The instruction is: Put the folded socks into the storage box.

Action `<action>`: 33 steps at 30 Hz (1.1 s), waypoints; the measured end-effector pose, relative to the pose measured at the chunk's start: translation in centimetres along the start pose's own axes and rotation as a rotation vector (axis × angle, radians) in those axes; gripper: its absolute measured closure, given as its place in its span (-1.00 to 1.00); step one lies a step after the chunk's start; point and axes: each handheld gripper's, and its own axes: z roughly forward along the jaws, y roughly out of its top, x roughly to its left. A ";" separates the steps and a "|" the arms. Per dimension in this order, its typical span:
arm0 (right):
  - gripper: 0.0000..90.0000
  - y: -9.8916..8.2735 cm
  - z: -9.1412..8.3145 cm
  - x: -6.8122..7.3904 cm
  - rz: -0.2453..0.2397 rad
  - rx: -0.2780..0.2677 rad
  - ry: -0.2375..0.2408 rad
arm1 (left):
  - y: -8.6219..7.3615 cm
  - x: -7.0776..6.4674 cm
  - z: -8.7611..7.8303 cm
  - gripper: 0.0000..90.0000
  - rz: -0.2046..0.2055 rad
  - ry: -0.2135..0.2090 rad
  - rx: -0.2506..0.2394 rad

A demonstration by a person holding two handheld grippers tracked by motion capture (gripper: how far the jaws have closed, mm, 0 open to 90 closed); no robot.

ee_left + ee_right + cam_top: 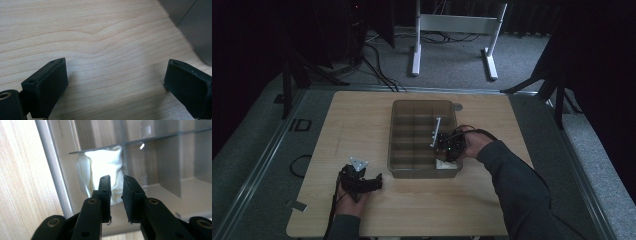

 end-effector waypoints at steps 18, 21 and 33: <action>0.15 -3.7 -2.0 -1.0 0.127 -0.181 -0.059 | 0.0 0.0 0.0 -0.88 0.000 0.001 -0.001; 0.10 -4.1 -2.0 -1.1 0.152 -0.202 -0.051 | 0.0 0.0 0.0 -0.88 0.000 0.001 -0.001; -0.22 -5.2 -2.0 -0.7 0.174 -0.278 -0.109 | 0.0 0.0 0.0 -0.88 0.002 0.001 0.000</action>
